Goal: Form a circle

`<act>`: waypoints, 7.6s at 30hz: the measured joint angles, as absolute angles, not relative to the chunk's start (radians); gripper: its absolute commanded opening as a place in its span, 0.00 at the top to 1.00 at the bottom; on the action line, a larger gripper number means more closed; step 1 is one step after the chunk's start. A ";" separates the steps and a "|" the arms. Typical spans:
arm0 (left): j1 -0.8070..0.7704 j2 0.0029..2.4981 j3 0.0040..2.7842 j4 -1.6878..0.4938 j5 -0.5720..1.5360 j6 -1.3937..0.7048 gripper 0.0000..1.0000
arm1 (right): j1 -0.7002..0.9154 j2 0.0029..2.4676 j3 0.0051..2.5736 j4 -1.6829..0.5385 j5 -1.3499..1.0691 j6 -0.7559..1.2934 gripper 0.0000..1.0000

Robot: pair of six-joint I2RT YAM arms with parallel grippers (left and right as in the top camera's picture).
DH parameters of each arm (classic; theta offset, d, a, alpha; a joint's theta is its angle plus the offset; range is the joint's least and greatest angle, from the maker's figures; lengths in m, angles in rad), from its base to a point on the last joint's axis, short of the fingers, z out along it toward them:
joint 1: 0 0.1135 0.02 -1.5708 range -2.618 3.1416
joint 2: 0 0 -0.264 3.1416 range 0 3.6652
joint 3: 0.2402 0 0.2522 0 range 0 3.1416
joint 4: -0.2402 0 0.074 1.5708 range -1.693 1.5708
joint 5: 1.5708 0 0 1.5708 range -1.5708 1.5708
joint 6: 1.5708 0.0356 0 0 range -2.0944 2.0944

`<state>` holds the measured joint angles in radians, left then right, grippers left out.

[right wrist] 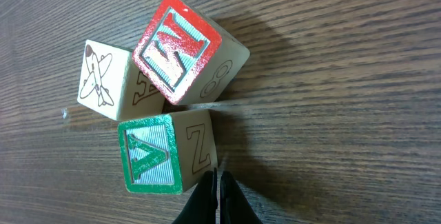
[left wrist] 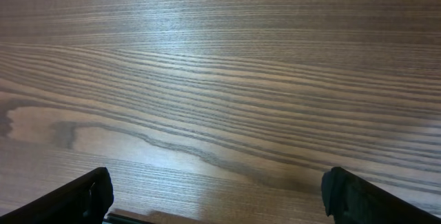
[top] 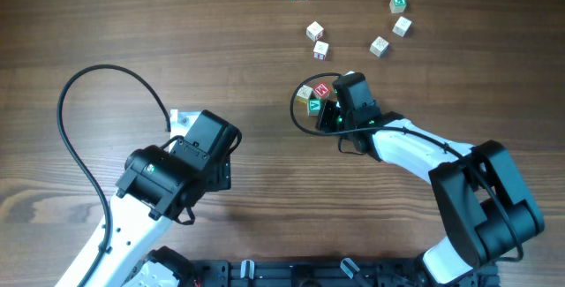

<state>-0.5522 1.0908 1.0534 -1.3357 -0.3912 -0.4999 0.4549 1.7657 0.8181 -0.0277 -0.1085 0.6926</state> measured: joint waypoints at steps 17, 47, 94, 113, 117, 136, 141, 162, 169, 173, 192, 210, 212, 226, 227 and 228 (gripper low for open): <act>-0.552 1.091 1.053 -1.336 -0.391 -0.500 0.00 | 0.456 1.766 0.818 -0.097 -0.202 0.715 0.95; -0.552 1.091 1.053 -1.336 -0.391 -0.500 0.00 | 0.235 1.818 0.820 0.280 -0.079 0.581 0.96; -0.552 1.091 1.053 -1.336 -0.391 -0.500 0.00 | 0.232 0.628 0.815 -0.538 0.061 0.161 0.00; -0.552 1.091 1.053 -1.336 -0.391 -0.500 0.00 | -0.091 0.019 0.062 0.219 -0.047 0.146 0.00; -0.552 1.091 1.053 -1.336 -0.391 -0.500 0.00 | -0.096 0.018 0.008 0.156 -0.022 0.212 0.00; -0.552 1.091 1.053 -1.336 -0.391 -0.500 0.00 | -0.096 0.015 0.006 0.000 -0.019 0.250 0.00; -0.552 1.091 1.053 -1.336 -0.391 -0.500 0.00 | -0.096 0.015 0.006 0.000 -0.019 0.250 0.00; -0.299 0.323 0.320 -0.261 -0.403 -0.308 0.00 | -0.099 0.015 0.006 0.000 -0.019 0.250 0.00; -0.278 0.151 0.113 -0.152 -0.393 -0.342 0.00 | -0.099 0.016 0.006 0.000 -0.019 0.250 0.00; -0.277 0.091 0.036 -0.086 -0.392 -0.358 0.00 | -0.099 0.016 0.006 0.000 -0.019 0.250 0.00; -0.221 0.014 0.017 -0.036 -0.390 -0.390 0.00 | -0.099 0.016 0.006 0.000 -0.019 0.250 0.00; -0.143 0.014 0.014 -0.052 -0.292 -0.340 0.00 | -0.099 0.016 0.006 0.000 -0.019 0.250 0.00; -0.143 0.014 0.014 -0.052 -0.289 -0.337 0.00 | -0.099 0.016 0.006 0.000 -0.019 0.250 0.00; -0.143 0.014 0.014 -0.052 -0.289 -0.334 0.00 | -0.099 0.016 0.006 0.000 -0.019 0.250 0.00; -0.143 0.014 0.014 -0.052 -0.289 -0.334 0.00 | -0.099 0.016 0.006 0.000 -0.019 0.250 0.00; -0.143 0.014 0.014 -0.052 -0.289 -0.334 0.00 | -0.099 0.016 0.006 0.000 -0.019 0.250 0.00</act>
